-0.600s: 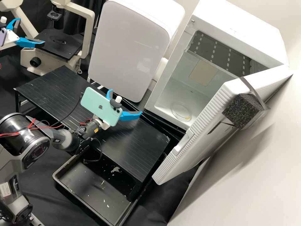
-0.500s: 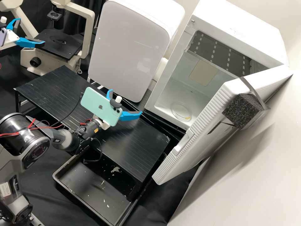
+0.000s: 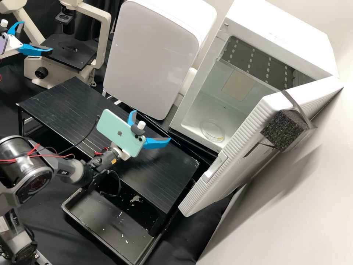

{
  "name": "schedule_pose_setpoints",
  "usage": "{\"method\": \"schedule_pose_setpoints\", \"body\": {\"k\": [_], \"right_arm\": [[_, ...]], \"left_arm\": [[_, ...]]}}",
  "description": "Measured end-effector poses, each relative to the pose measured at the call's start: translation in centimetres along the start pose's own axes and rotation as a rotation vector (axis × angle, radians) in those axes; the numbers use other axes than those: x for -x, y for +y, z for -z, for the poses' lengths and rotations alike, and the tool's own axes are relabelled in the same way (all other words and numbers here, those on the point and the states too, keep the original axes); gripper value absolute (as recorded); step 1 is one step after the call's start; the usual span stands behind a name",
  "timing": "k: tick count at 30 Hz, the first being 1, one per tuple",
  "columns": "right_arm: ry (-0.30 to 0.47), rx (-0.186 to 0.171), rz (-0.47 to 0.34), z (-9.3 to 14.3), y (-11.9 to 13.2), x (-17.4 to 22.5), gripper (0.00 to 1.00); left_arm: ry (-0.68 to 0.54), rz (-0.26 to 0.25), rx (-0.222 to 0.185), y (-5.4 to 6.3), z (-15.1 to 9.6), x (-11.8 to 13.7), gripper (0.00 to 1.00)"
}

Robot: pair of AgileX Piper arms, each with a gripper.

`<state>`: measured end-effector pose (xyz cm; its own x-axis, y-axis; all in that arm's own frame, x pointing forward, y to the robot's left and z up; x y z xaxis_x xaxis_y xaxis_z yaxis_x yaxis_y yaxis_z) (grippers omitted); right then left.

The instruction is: Take the petri dish out of the incubator

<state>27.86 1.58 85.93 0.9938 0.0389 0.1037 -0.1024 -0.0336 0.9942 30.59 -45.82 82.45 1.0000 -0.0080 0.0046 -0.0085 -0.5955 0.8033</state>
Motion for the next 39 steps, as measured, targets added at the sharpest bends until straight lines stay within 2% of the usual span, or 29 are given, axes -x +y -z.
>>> {"method": "schedule_pose_setpoints", "body": {"k": [4,11,16,22,26,28,39], "right_arm": [[0.0,-0.027,-0.097,-1.2,2.3,0.4,1.0],[-0.014,-0.012,-0.184,-2.5,4.8,-1.4,1.0],[-0.034,-0.016,-0.226,-3.0,6.1,-3.0,1.0],[-0.076,-0.027,-0.251,-3.7,7.2,-5.2,1.0],[-0.102,0.001,-0.264,-4.0,7.9,-6.6,1.0],[-0.116,0.004,-0.27,-4.2,8.1,-7.2,1.0],[-0.156,0.038,-0.211,-4.4,7.4,-10.8,1.0]], "left_arm": [[0.0,0.0,0.0,0.0,0.0,0.0,1.0],[0.0,0.0,0.0,0.0,0.0,0.0,1.0],[0.0,0.0,0.0,0.0,0.0,0.0,1.0],[0.0,0.0,0.0,0.0,0.0,0.0,1.0],[0.0,0.0,0.0,0.0,0.0,0.0,1.0],[0.0,0.0,0.0,0.0,0.0,0.0,1.0],[0.0,0.0,0.0,0.0,0.0,0.0,1.0]]}}
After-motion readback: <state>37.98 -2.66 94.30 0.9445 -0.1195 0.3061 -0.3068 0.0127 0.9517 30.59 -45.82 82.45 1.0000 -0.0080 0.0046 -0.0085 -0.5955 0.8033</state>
